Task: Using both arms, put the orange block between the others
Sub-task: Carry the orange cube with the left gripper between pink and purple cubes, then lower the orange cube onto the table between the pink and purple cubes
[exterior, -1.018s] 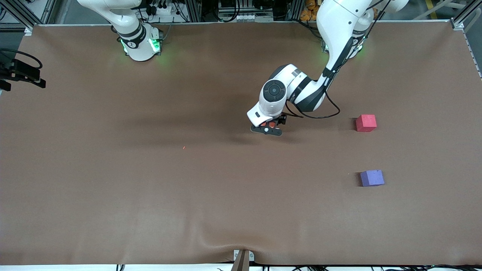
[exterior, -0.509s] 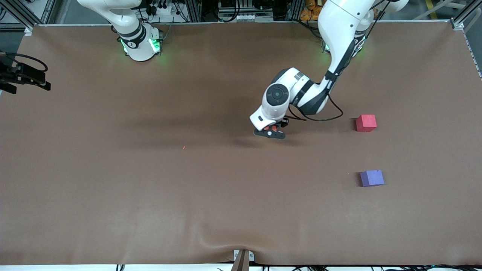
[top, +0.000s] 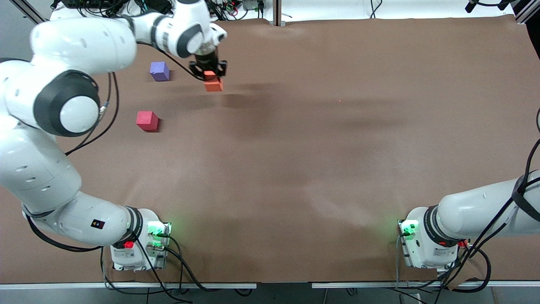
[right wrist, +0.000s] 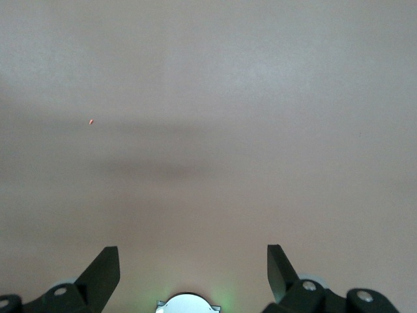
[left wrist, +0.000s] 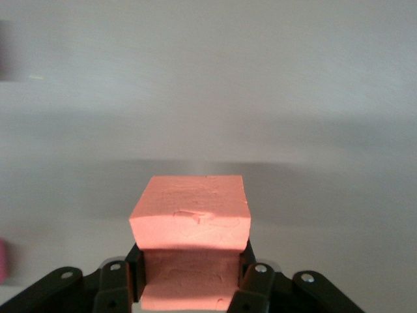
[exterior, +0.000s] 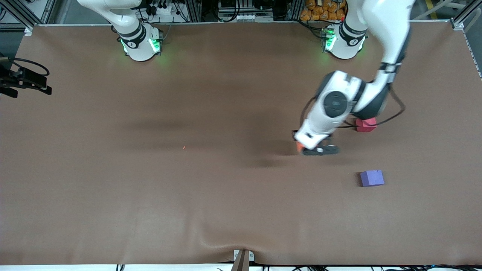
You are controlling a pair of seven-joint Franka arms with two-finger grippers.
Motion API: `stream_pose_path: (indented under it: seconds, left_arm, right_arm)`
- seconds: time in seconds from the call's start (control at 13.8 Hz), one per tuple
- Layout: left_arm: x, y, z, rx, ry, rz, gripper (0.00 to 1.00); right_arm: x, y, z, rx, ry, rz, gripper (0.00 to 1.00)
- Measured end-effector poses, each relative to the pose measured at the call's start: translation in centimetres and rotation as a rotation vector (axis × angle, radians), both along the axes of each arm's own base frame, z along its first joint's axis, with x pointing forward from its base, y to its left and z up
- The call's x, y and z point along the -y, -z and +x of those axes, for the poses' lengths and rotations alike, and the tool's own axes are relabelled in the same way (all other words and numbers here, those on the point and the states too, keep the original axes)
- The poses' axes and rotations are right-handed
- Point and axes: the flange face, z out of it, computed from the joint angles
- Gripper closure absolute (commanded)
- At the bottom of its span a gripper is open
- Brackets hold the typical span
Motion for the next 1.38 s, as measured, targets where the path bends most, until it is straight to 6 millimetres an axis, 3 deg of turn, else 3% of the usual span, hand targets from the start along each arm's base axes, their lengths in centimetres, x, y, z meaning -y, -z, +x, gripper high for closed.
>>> stream_pose_path:
  seconds: [0.15,0.51,0.8,1.02,1.38]
  left_arm:
    - [-4.8,-0.3,1.4,-0.019,-0.043,0.013,1.00]
    - [-17.4,1.6,3.3,-0.069,-0.049,0.005,1.00]
    - [-24.0,4.1,3.7,-0.095,-0.016,-0.020,1.00]
    - [-26.3,6.6,3.7,-0.107,0.000,-0.036,1.00]
    - [-26.0,8.9,3.6,-0.115,0.044,-0.041,0.97]
  right_arm:
    - [0.0,0.0,0.0,0.000,0.000,0.000,0.00]
    - [0.1,0.1,-0.2,-0.014,0.001,-0.002,0.00]
    - [0.1,-0.2,-0.6,-0.032,0.002,-0.002,0.00]
    - [0.1,-0.3,-0.6,-0.030,0.001,-0.002,0.00]
    - [-0.7,-0.4,-0.5,-0.028,-0.014,-0.002,0.00]
